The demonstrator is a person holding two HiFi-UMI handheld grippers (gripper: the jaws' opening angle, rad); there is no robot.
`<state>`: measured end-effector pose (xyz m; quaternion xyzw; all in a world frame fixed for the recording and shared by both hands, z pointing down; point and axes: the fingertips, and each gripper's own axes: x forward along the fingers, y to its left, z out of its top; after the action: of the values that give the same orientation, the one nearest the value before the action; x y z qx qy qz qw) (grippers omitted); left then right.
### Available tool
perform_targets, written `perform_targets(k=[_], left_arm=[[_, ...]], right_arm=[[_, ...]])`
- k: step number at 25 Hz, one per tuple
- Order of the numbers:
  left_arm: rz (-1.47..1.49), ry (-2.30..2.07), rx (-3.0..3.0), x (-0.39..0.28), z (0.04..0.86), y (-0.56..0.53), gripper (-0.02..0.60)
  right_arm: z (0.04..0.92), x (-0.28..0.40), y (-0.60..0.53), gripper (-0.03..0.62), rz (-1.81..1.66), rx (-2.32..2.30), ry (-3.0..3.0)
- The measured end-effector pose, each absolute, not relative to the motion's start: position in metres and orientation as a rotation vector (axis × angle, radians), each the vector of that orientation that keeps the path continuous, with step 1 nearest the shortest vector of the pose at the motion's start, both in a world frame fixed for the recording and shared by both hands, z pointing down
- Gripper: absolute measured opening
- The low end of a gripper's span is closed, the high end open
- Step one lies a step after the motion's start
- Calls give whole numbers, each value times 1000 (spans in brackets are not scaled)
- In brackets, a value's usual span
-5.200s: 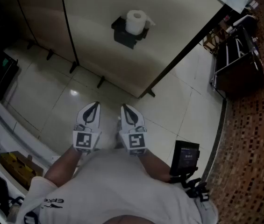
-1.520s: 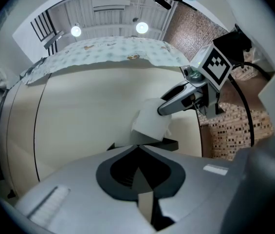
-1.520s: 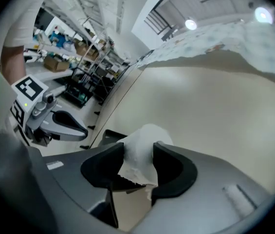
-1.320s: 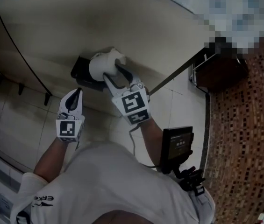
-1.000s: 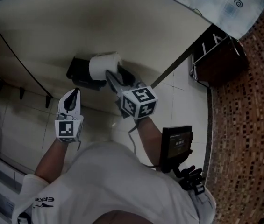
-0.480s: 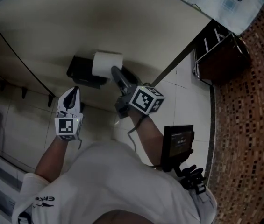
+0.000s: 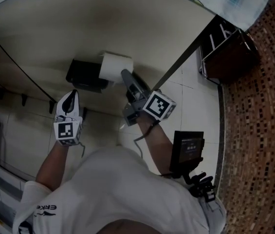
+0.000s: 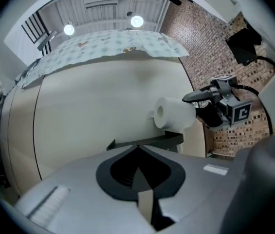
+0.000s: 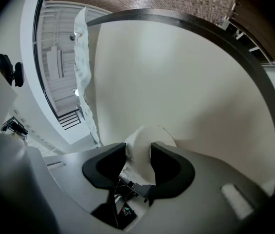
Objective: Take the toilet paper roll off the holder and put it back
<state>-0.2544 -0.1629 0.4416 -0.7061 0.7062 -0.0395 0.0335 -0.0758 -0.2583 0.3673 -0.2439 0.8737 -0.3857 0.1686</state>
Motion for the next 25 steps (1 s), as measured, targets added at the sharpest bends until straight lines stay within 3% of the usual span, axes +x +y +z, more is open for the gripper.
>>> perform_targets(k=[13, 25], left_arm=[[-152, 2165, -2210, -254, 458, -172, 3], [-243, 2185, -2229, -266, 483, -170, 3]], right_arm=[[415, -7, -252, 175, -1137, -934, 2427], [474, -10, -237, 173, -1277, -1005, 2404]])
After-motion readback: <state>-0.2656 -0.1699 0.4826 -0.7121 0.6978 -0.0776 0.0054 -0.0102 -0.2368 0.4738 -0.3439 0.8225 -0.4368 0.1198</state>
